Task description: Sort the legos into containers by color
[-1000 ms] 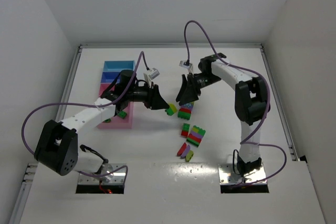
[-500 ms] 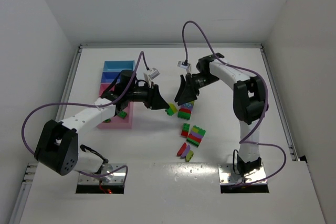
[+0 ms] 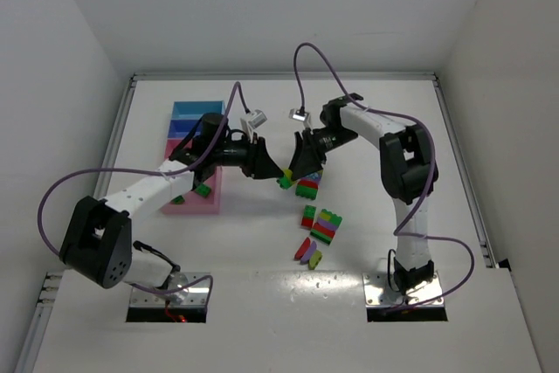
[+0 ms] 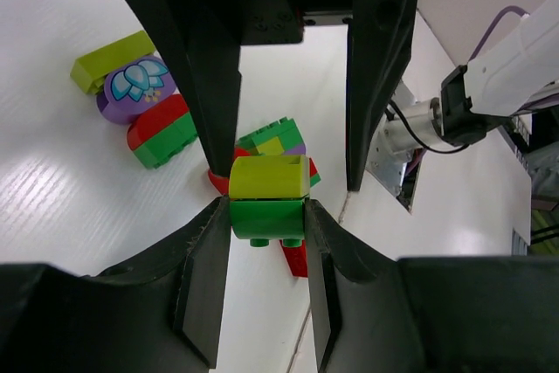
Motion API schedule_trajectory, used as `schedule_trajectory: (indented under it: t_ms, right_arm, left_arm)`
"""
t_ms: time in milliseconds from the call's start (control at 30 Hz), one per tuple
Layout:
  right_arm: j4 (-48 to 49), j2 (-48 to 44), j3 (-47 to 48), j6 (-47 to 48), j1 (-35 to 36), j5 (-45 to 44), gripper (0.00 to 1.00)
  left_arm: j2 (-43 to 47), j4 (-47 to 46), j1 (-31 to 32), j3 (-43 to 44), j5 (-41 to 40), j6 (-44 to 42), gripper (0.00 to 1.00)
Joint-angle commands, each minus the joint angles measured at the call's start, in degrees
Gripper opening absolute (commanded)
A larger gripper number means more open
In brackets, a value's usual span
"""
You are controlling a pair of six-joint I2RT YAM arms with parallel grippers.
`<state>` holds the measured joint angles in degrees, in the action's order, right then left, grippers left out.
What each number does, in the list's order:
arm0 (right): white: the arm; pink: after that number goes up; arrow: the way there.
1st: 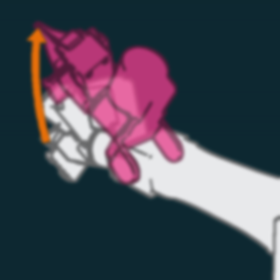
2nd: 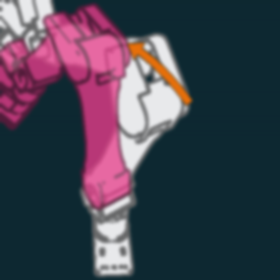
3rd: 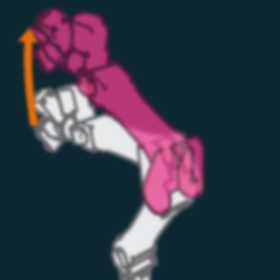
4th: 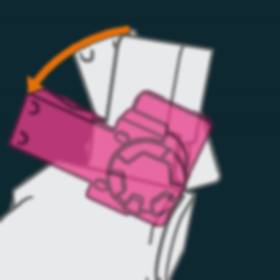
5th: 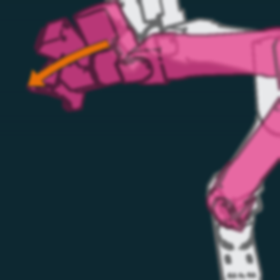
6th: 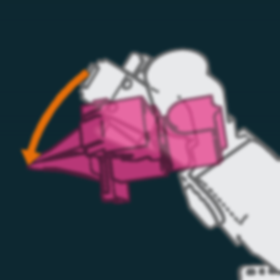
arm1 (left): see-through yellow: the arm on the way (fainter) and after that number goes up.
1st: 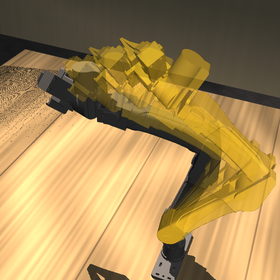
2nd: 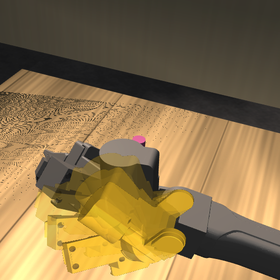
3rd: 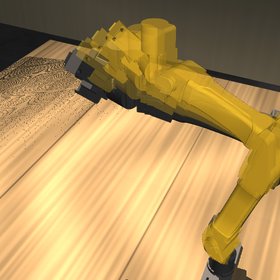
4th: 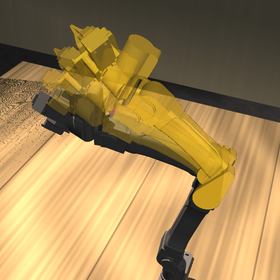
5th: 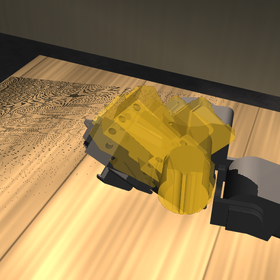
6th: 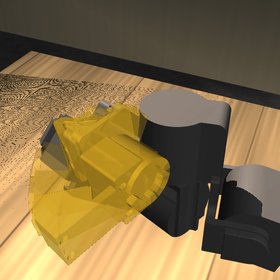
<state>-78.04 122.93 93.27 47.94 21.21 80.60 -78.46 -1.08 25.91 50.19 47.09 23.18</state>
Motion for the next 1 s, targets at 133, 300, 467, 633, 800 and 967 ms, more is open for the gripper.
schedule_trajectory:
  t_ms: [133,300,467,633,800,967]
  right_arm:
    - [-2.64,-0.06,2.61,1.01,2.34,1.84,0.31]
    - [-2.64,-0.06,2.09,1.01,2.34,1.84,0.0]
    - [-2.64,-0.59,2.09,1.01,0.06,1.84,0.0]
    - [-2.64,-0.59,4.8,0.4,-4.59,2.37,0.0]
    - [-2.64,-0.59,6.56,-0.74,-7.76,2.37,0.0]
    - [-2.64,-1.73,6.57,-0.75,-9.08,0.44,0.0]
  left_arm:
    - [-1.7,-3.22,0.98,3.16,0.55,0.29,0.21]
    - [-1.7,-3.22,0.98,3.16,0.55,0.29,0.21]
    - [0.05,-3.22,0.98,0.17,0.02,0.29,0.21]
    - [1.29,-1.56,0.98,-2.03,0.02,-0.42,0.21]
    - [2.34,-0.5,0.98,-2.65,-0.51,-1.56,0.21]
    - [3.65,6.34,0.98,0.07,-2.17,-7.78,0.21]
